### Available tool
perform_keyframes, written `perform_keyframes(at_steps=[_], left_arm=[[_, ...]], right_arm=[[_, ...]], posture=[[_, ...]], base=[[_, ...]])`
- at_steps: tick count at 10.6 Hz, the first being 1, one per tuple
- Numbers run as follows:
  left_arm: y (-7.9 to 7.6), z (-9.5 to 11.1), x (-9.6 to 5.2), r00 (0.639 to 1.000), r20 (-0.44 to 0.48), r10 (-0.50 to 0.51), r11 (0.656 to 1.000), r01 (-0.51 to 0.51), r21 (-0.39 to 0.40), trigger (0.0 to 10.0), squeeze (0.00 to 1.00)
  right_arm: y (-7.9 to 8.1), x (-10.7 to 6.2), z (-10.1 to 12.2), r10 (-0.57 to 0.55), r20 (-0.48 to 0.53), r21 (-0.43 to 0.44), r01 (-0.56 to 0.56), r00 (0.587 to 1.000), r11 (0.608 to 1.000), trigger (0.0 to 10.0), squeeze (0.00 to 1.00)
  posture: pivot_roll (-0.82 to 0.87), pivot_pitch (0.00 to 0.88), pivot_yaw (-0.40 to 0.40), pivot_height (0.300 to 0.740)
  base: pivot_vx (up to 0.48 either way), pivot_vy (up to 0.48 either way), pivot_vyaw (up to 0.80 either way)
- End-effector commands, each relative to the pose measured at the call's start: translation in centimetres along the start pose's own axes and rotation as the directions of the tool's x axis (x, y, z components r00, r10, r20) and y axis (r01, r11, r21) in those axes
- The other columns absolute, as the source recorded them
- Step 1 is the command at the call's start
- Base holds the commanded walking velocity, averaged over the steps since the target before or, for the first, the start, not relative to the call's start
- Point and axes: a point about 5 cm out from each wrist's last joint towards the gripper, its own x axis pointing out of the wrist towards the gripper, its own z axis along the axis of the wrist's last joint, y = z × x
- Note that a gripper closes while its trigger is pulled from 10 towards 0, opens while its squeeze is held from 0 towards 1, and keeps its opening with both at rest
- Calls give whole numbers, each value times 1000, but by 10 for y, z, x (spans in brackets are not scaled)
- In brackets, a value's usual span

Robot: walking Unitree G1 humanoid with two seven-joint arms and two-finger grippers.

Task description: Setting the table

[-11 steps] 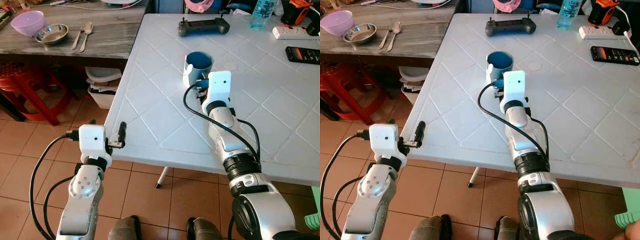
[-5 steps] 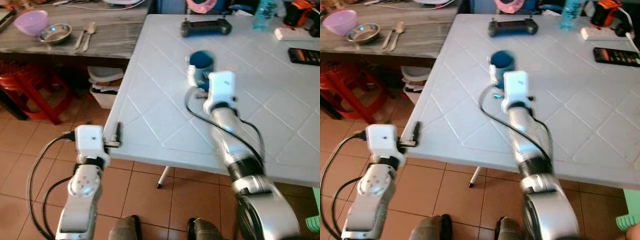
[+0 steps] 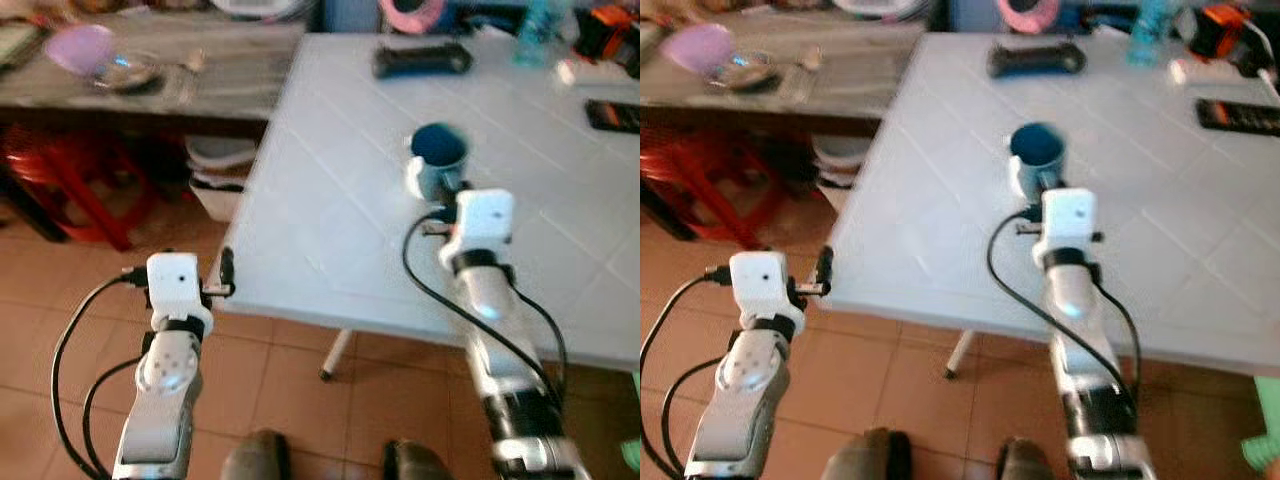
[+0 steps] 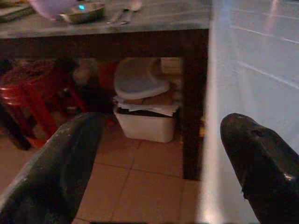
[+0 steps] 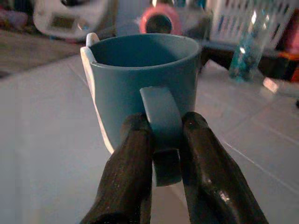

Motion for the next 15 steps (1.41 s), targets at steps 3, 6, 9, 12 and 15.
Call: perform_keyframes(at_steps=[3, 6, 9, 12, 15], left_arm=[[11, 12, 12, 998, 59, 20, 1000, -21, 16, 10000, 0], [8, 19, 14, 995, 103, -5, 1000, 2, 31, 10000, 0], [3, 17, 14, 994, 106, -40, 999, 40, -4, 10000, 0], [4, 11, 10, 994, 96, -45, 999, 45, 11, 10000, 0], [6, 12, 16, 995, 98, -26, 1000, 25, 12, 10000, 0]], right_arm=[[16, -6, 9, 57, 19, 27, -58, 998, 998, 6902, 0], [13, -4, 13, 53, 23, 29, -53, 998, 998, 10000, 0], [5, -10, 8, 29, -7, 41, -29, 1000, 999, 10000, 0], [8, -9, 12, 49, 1, 58, -49, 999, 997, 10000, 0], [8, -8, 13, 58, 6, 49, -58, 998, 997, 10000, 0]], posture=[[48, 72, 63, 740], [44, 51, 53, 740], [33, 45, 57, 740], [22, 33, 63, 740], [19, 16, 60, 740]], base=[[0, 472, 0], [284, 386, 0], [385, 206, 0], [424, 0, 0], [354, 314, 0]])
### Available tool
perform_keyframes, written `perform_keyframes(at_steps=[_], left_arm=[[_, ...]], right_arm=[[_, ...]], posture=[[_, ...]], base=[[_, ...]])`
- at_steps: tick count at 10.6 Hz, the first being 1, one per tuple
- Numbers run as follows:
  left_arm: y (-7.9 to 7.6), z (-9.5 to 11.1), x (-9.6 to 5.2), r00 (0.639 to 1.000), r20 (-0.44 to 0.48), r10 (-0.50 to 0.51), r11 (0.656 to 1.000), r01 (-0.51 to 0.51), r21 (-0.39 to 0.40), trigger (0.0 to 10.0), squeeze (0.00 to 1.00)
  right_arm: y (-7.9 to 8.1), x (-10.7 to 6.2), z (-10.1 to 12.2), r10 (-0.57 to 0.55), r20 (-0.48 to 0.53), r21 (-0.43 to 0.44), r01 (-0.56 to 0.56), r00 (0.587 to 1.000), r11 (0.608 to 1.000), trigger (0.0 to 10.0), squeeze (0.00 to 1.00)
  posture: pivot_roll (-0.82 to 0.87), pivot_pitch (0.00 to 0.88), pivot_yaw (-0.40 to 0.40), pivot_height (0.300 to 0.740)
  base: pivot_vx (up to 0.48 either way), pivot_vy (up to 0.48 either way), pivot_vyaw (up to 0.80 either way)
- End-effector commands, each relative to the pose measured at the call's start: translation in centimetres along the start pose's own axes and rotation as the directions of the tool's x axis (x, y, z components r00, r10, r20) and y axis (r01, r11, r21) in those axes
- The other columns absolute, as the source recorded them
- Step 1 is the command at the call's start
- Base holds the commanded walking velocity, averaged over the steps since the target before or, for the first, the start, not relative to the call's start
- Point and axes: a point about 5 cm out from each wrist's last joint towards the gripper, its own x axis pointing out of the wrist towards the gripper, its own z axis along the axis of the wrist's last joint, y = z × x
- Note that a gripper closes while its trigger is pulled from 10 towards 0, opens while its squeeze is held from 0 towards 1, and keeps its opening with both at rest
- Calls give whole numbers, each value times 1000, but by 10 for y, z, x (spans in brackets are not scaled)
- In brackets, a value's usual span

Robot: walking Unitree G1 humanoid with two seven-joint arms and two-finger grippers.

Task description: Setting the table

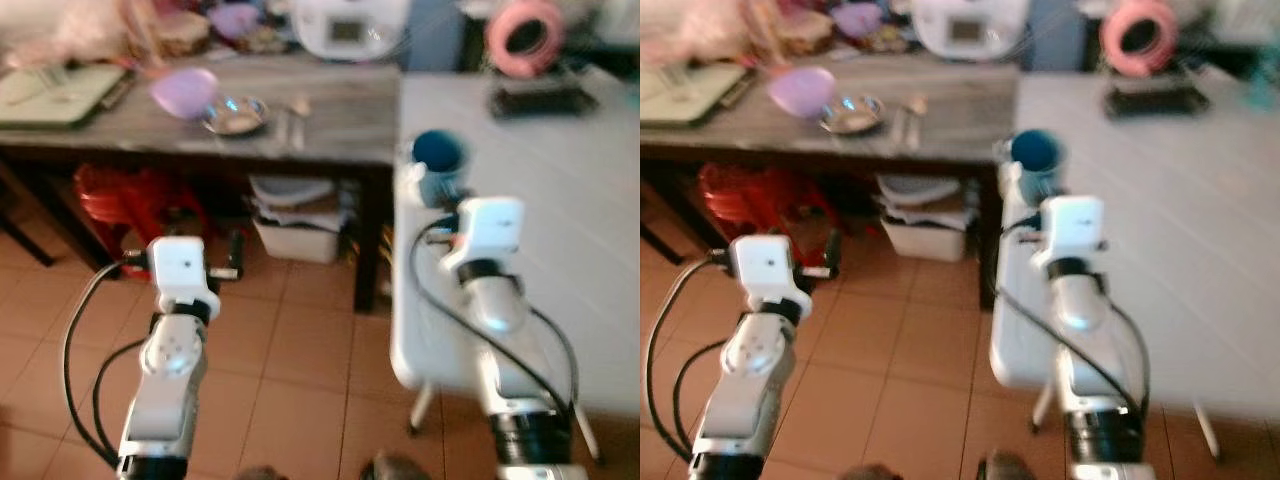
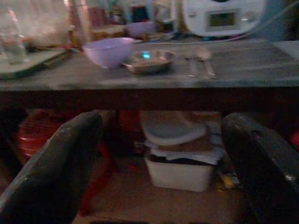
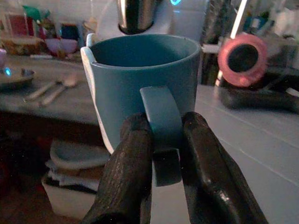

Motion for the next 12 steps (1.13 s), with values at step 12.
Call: perform_keyframes(at_steps=[12], left_arm=[[-6, 7, 0, 997, 59, -50, 997, 46, 64, 10000, 0]], right_arm=[[16, 13, 18, 65, 86, -15, -64, 994, 998, 10000, 0]], posture=[[19, 24, 57, 740]], base=[[389, 185, 0]])
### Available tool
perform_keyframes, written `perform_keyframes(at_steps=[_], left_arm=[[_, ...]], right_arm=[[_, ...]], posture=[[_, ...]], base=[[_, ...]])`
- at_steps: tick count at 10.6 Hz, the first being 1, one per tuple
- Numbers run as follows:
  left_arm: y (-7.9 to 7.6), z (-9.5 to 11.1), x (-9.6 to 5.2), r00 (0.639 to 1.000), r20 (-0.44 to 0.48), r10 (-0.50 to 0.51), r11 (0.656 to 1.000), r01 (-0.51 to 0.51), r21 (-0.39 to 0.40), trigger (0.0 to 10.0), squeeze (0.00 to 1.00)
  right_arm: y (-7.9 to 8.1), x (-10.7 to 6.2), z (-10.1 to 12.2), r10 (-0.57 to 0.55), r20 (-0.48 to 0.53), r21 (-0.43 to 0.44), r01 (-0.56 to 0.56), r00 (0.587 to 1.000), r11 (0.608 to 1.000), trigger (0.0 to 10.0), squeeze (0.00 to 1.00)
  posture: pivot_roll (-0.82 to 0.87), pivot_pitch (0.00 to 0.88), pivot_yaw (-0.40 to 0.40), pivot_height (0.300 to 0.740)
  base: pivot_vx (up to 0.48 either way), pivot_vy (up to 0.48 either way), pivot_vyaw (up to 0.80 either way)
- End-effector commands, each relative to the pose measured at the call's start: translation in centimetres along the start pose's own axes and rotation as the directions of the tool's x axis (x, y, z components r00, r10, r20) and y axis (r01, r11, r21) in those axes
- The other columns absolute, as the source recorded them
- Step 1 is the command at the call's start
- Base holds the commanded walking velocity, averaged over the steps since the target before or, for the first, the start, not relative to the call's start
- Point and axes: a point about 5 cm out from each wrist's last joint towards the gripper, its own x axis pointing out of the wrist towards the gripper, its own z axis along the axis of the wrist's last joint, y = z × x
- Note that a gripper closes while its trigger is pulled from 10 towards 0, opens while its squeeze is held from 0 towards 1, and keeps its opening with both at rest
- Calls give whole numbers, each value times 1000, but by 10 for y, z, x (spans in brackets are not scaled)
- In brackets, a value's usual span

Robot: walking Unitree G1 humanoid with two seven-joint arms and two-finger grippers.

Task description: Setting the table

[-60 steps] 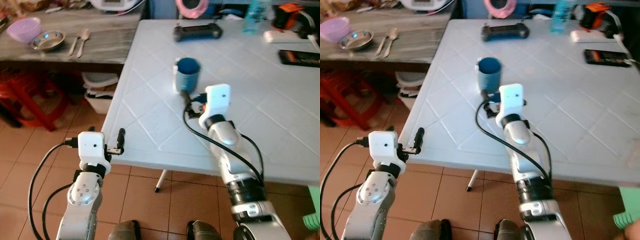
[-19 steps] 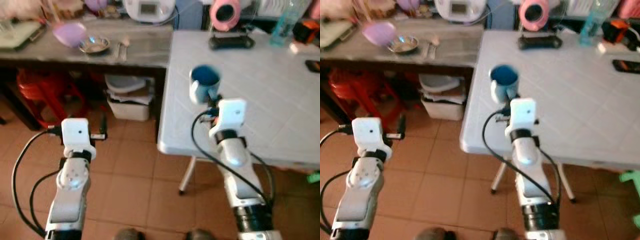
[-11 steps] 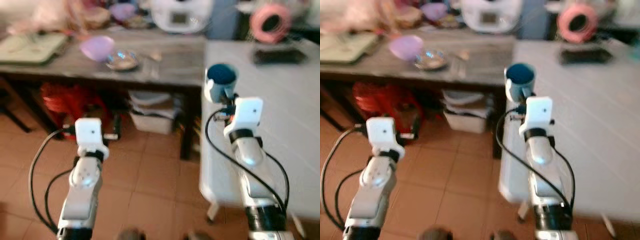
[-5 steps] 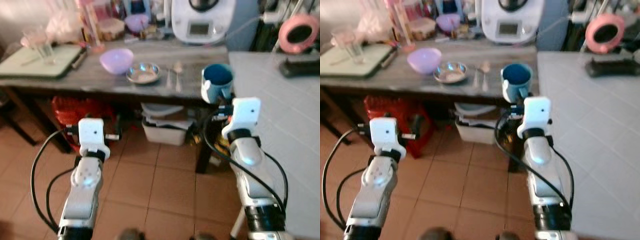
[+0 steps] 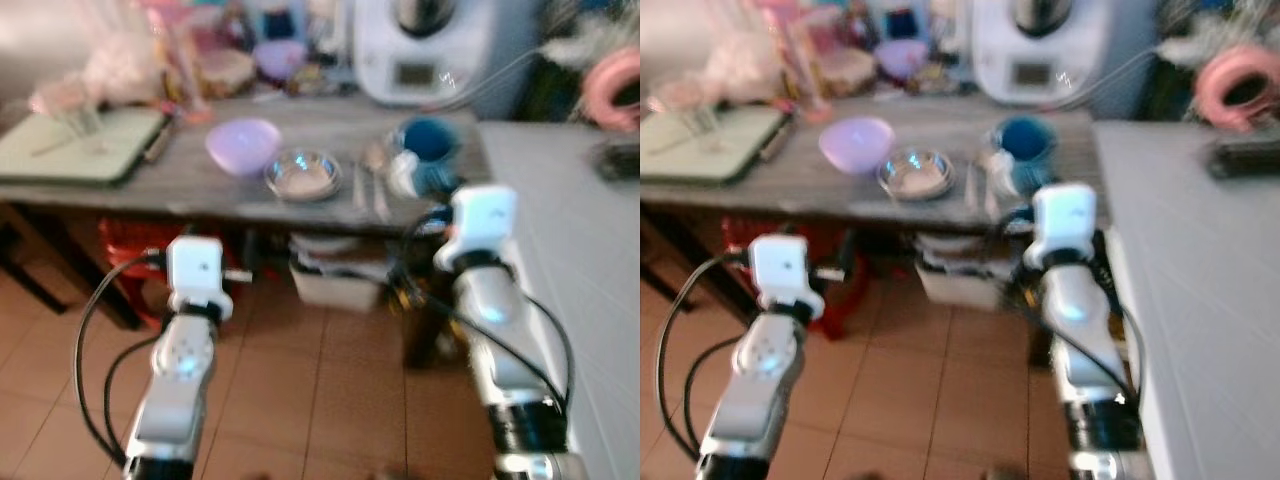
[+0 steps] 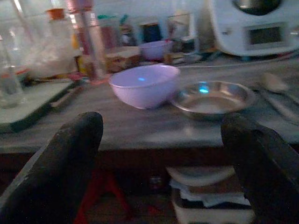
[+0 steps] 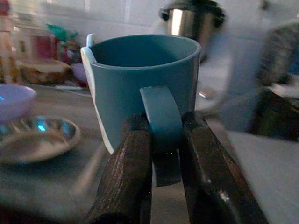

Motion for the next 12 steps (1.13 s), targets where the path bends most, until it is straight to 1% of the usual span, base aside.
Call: perform_keyframes(at_steps=[1, 3, 5, 6, 7, 8, 9, 10, 11, 12], left_arm=[[10, 4, 0, 1000, 15, 23, 1000, -24, 20, 10000, 0], [10, 6, 1, 999, 21, 26, 1000, -26, 17, 10000, 0], [8, 7, 1, 999, 30, 21, 1000, -21, -4, 10000, 0], [8, 7, 0, 999, 27, 24, 1000, -24, -8, 10000, 0], [9, 5, -2, 999, 21, 31, 999, -31, -12, 10000, 0], [11, 7, -4, 999, 20, 43, 999, -42, -20, 10000, 0], [11, 7, -6, 999, 16, 47, 999, -47, -25, 10000, 0], [10, 3, -14, 999, -4, 48, 998, -48, -27, 10000, 0], [7, 0, -22, 999, -30, 40, 999, -41, -31, 10000, 0], [7, 0, -26, 999, -38, 23, 997, -26, -72, 10000, 0]], right_arm=[[11, 6, 9, 29, 45, 7, -29, 999, 1000, 10000, 0], [11, 10, 11, 29, 55, 4, -29, 998, 1000, 10000, 0], [9, 15, 15, 5, 65, -19, -4, 998, 1000, 10000, 0], [7, 17, 14, -21, 57, -27, 23, 998, 999, 10000, 0], [7, 20, 10, -26, 22, 9, 25, 999, 1000, 10000, 0], [8, 29, 10, 4, -7, 41, -4, 1000, 999, 10000, 0], [9, 32, 12, 21, -6, 43, -21, 1000, 999, 10000, 0], [11, 37, 14, 61, -7, 65, -61, 998, 996, 10000, 0], [12, 45, 19, 105, 6, 56, -105, 994, 993, 10000, 0], [12, 53, 22, 117, 3, 60, -117, 993, 991, 10000, 0]], posture=[[21, 25, 58, 740], [23, 30, 63, 740], [23, 36, 62, 740], [24, 39, 60, 740], [27, 47, 58, 740], [35, 82, 59, 740], [35, 94, 60, 740], [41, 111, 58, 740], [58, 132, 60, 740], [73, 144, 62, 740]], base=[[480, 0, 0], [480, 0, 0], [416, 0, 0], [0, 0, 0], [0, 0, 0], [0, 0, 0], [0, 0, 0], [0, 0, 0], [0, 0, 0], [0, 0, 0]])
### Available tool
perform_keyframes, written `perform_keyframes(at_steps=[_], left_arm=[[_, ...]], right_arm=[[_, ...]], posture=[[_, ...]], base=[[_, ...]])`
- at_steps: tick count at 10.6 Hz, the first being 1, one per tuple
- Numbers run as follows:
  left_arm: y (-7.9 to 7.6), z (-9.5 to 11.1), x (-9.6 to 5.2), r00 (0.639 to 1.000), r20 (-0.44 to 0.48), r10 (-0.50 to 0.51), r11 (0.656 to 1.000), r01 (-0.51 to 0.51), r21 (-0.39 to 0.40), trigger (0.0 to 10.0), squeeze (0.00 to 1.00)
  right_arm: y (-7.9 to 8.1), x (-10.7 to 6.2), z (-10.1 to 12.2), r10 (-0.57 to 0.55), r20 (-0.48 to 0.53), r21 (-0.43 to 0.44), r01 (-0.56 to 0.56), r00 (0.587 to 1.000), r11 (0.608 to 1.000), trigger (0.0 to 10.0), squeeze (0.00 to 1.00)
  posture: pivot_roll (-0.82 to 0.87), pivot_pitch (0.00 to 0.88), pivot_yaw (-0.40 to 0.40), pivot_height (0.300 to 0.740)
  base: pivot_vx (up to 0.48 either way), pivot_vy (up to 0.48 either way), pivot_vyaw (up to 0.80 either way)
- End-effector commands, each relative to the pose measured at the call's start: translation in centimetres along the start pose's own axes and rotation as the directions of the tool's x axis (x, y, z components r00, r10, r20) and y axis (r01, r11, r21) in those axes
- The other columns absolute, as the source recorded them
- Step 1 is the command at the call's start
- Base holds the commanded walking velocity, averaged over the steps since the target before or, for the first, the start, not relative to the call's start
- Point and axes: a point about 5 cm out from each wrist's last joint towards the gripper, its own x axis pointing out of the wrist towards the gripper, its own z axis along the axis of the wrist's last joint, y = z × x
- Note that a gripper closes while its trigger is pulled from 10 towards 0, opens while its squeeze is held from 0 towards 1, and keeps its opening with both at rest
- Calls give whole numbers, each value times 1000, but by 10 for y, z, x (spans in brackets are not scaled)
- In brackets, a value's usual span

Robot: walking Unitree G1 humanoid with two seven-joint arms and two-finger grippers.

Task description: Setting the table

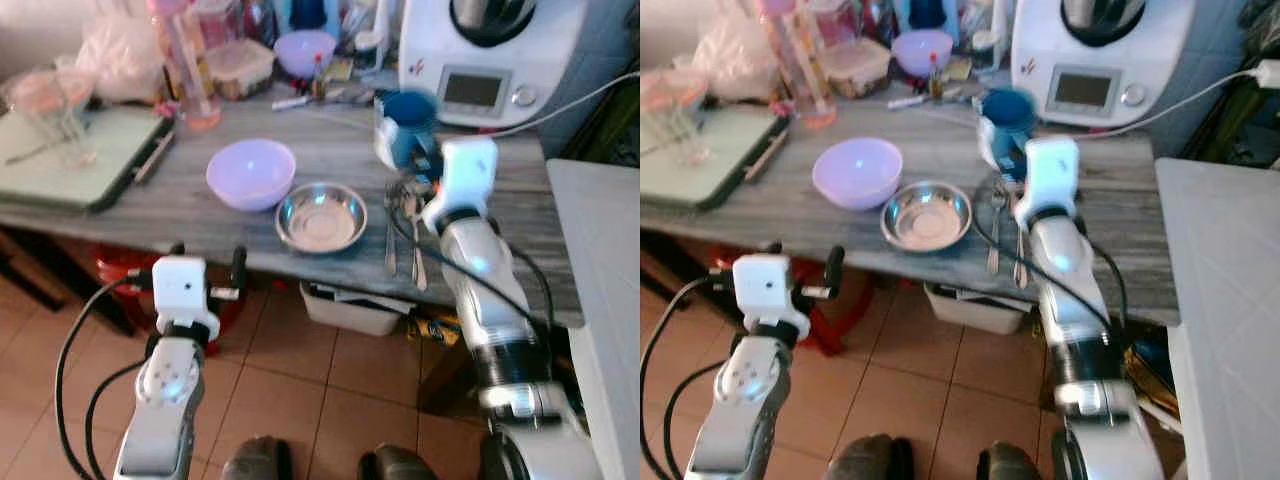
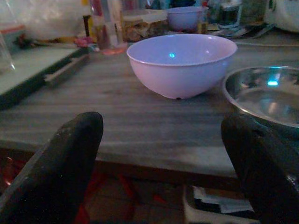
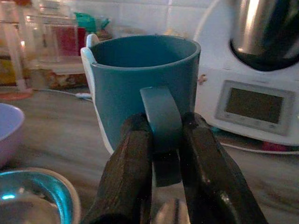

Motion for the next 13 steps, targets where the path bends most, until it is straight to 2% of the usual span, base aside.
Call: perform_keyframes(at_steps=[1, 3, 5, 7, 9, 13], left_arm=[[2, 7, -2, 1000, 20, -6, 1000, 6, -9, 10000, 0], [7, 9, -7, 1000, 6, 3, 1000, -3, 7, 10000, 0], [8, 6, -20, 999, -35, -5, 1000, 5, 0, 10000, 0], [7, 6, -29, 998, -55, -11, 1000, 10, -6, 10000, 0], [8, 9, -32, 998, -61, -12, 1000, 12, -4, 10000, 0], [11, 11, -31, 998, -70, -2, 1000, 3, 9, 10000, 0]], right_arm=[[1, 5, 4, 21, 13, 9, -22, 1000, 1000, 10000, 0], [7, 11, 4, 62, 4, 24, -62, 998, 998, 10000, 0], [15, 18, 7, 94, 6, 19, -94, 996, 995, 10000, 0], [12, 21, 11, 96, 26, 5, -97, 995, 995, 10000, 0], [8, 24, 12, 105, 31, 8, -105, 994, 994, 10000, 0], [16, 18, -4, 144, -23, 10, -144, 989, 990, 10000, 0]], posture=[[84, 152, 64, 740], [107, 181, 70, 740], [116, 235, 76, 740], [129, 263, 84, 740], [137, 274, 87, 740], [140, 271, 77, 740]], base=[[0, 0, 0], [0, 0, 0], [0, 0, 0], [0, 0, 0], [0, 0, 0], [0, 0, 0]])
